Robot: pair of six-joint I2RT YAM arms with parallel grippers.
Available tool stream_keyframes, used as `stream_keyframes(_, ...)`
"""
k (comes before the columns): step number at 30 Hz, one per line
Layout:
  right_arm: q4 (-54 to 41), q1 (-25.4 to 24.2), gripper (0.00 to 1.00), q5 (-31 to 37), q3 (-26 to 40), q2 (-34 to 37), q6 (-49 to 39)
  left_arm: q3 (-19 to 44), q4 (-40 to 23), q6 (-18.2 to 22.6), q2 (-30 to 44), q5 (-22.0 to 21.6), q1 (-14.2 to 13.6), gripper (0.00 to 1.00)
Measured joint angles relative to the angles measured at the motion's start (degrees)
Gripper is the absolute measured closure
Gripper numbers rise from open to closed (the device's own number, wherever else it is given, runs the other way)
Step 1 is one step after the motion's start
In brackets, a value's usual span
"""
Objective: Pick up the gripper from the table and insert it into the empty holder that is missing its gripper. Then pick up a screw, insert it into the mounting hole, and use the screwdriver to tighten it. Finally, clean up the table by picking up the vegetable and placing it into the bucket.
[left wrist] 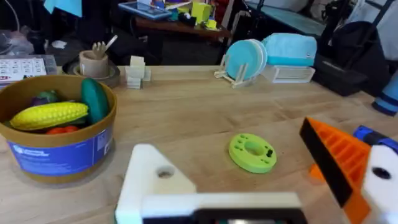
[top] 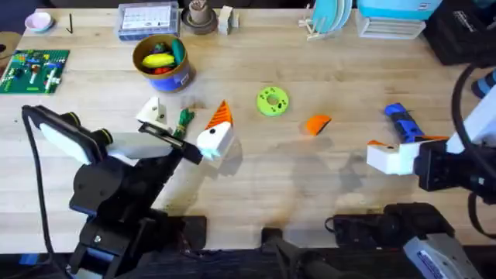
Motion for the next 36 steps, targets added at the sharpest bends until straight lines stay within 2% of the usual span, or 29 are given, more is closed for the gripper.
stream_keyframes(10,0.00,0.00,0.019,0.00,0.00,-0.01,0.00,0.00,-0.61,-0.21,0.00,0.01,0.00,0.009)
stream_keyframes(16,0.00,0.00,0.019,0.00,0.00,-0.01,0.00,0.00,0.36,-0.13,0.00,2.15,0.00,0.009)
stream_keyframes(22,0.00,0.00,0.019,0.00,0.00,-0.01,0.00,0.00,12.77,2.49,0.00,2.74,0.00,0.009)
stream_keyframes(26,0.00,0.00,0.019,0.00,0.00,0.00,0.00,0.00,19.20,3.56,0.00,0.59,0.00,0.009)
stream_keyframes(27,0.00,0.00,0.019,0.00,0.00,-0.01,0.00,0.00,19.29,3.71,0.00,-0.04,0.00,0.009)
stream_keyframes(28,0.00,0.00,0.019,0.00,0.00,-0.01,0.00,0.00,16.03,3.93,0.00,-1.44,0.00,0.009)
stream_keyframes(32,0.00,0.00,0.019,0.00,0.00,-0.01,0.00,-0.02,9.77,4.07,0.00,-1.49,0.00,0.009)
stream_keyframes(36,0.00,0.00,0.017,0.00,0.00,-0.01,0.00,-0.02,6.67,4.17,0.00,-0.75,0.00,0.009)
